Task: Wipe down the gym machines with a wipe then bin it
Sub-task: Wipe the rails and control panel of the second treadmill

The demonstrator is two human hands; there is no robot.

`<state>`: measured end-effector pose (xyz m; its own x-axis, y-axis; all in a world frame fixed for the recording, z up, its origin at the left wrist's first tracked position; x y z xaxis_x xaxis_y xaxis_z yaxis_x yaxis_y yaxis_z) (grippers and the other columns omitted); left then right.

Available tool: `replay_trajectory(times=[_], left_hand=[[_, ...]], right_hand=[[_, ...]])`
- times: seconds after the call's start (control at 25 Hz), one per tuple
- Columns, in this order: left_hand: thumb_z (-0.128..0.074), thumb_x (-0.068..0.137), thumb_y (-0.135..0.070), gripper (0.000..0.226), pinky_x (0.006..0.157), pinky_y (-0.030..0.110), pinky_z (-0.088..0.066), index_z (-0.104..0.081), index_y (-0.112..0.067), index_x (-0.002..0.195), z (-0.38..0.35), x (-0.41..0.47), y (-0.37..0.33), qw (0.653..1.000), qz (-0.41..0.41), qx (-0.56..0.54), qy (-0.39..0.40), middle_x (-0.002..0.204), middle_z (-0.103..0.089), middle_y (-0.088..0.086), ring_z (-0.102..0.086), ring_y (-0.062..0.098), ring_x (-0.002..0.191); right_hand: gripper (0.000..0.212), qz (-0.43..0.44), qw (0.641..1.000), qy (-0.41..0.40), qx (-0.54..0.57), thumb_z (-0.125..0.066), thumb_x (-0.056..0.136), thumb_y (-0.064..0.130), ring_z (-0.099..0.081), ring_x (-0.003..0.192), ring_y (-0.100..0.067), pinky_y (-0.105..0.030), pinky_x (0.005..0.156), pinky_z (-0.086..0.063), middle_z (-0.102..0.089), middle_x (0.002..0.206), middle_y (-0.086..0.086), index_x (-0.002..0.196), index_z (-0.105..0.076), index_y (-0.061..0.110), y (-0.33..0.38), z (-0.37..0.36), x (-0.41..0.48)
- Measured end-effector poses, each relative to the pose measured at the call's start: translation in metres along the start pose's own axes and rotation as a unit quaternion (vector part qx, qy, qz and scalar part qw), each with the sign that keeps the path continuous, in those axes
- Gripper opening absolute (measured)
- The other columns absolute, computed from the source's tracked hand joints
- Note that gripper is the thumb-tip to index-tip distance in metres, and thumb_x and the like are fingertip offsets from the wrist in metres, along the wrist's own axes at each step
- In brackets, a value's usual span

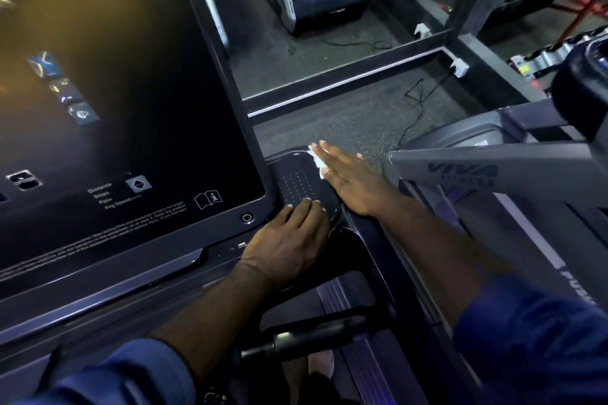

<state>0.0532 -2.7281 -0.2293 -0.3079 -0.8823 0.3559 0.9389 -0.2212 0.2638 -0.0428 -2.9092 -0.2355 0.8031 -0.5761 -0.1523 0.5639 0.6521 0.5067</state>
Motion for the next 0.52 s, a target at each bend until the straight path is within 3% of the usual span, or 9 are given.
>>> replay_trajectory(times=[0.12, 0.28, 0.52], left_hand=[[-0.055, 0.107, -0.027, 0.037, 0.095, 0.051, -0.057, -0.063, 0.002, 0.128, 0.001, 0.003, 0.001, 1.0, 0.007, -0.004, 0.002, 0.129, -0.065, 0.023, -0.063, 0.04, 0.119], [-0.059, 0.104, -0.026, 0.037, 0.093, 0.052, -0.058, -0.064, 0.003, 0.126, 0.003, 0.003, 0.001, 1.0, 0.008, -0.015, 0.0, 0.127, -0.065, 0.023, -0.064, 0.04, 0.118], [-0.054, 0.106, -0.025, 0.039, 0.091, 0.052, -0.057, -0.063, 0.006, 0.126, 0.001, 0.003, 0.0, 1.0, -0.009, -0.011, -0.005, 0.125, -0.063, 0.026, -0.063, 0.042, 0.116]], right_hand=[[0.06, -0.048, 0.995, -0.069, -0.047, -0.027, 0.111, 0.04, -0.013, 0.159, -0.017, -0.052, 0.126, -0.02, -0.005, 0.174, 0.004, 0.166, -0.003, 0.033, 0.002, -0.019, -0.082], [0.063, -0.069, 0.993, -0.086, -0.042, -0.033, 0.111, 0.035, -0.015, 0.159, -0.024, -0.047, 0.125, -0.025, -0.003, 0.174, -0.001, 0.167, -0.005, 0.026, 0.015, -0.04, -0.144], [0.06, -0.068, 0.996, -0.054, 0.025, -0.026, 0.109, 0.038, -0.013, 0.159, -0.022, -0.051, 0.126, -0.021, -0.004, 0.174, 0.0, 0.166, -0.008, 0.031, 0.004, -0.015, -0.044]])
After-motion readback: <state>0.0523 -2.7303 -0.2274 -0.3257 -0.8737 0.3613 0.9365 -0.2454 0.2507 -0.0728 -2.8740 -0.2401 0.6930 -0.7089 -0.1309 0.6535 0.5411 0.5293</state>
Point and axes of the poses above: each hand's wrist, its own x-axis towards the middle knuckle, its own z-axis out of the back of the hand, y = z × x, the point moved 3 cm from there along x, towards the middle knuckle
